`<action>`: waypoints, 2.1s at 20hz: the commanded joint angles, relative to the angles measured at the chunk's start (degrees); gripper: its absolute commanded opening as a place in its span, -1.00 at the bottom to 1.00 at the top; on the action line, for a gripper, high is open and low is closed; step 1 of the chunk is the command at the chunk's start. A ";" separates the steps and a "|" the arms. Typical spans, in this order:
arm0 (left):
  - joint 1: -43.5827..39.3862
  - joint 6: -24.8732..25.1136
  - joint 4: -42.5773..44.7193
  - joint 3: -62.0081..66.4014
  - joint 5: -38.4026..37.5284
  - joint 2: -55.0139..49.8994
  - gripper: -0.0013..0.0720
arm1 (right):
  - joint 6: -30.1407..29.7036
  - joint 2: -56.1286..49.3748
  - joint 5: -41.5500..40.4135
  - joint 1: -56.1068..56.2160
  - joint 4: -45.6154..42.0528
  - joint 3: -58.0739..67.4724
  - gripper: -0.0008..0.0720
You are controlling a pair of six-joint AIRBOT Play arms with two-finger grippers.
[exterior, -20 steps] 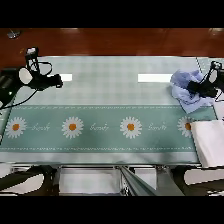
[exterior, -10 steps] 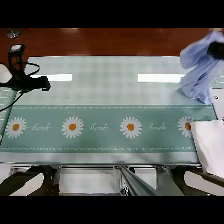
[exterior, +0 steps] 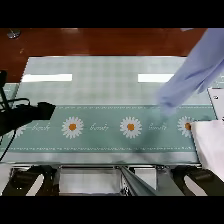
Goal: Fold the shirts.
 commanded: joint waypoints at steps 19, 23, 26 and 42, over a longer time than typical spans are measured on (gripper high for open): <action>-0.70 1.09 -5.40 -2.23 -7.63 -9.62 0.95 | 3.76 -22.18 4.50 7.32 17.44 -18.97 0.74; -0.70 1.20 -14.82 -3.04 -3.82 -19.37 0.95 | 2.64 -12.98 14.64 -18.82 11.58 -26.18 0.72; -0.70 4.13 -28.11 -3.02 3.98 -28.09 0.95 | -1.29 -4.66 12.92 -30.58 13.66 -42.34 0.72; -5.77 24.28 -47.08 0.76 17.20 -45.92 -0.90 | -11.63 0.83 10.08 -30.47 31.71 -63.12 0.72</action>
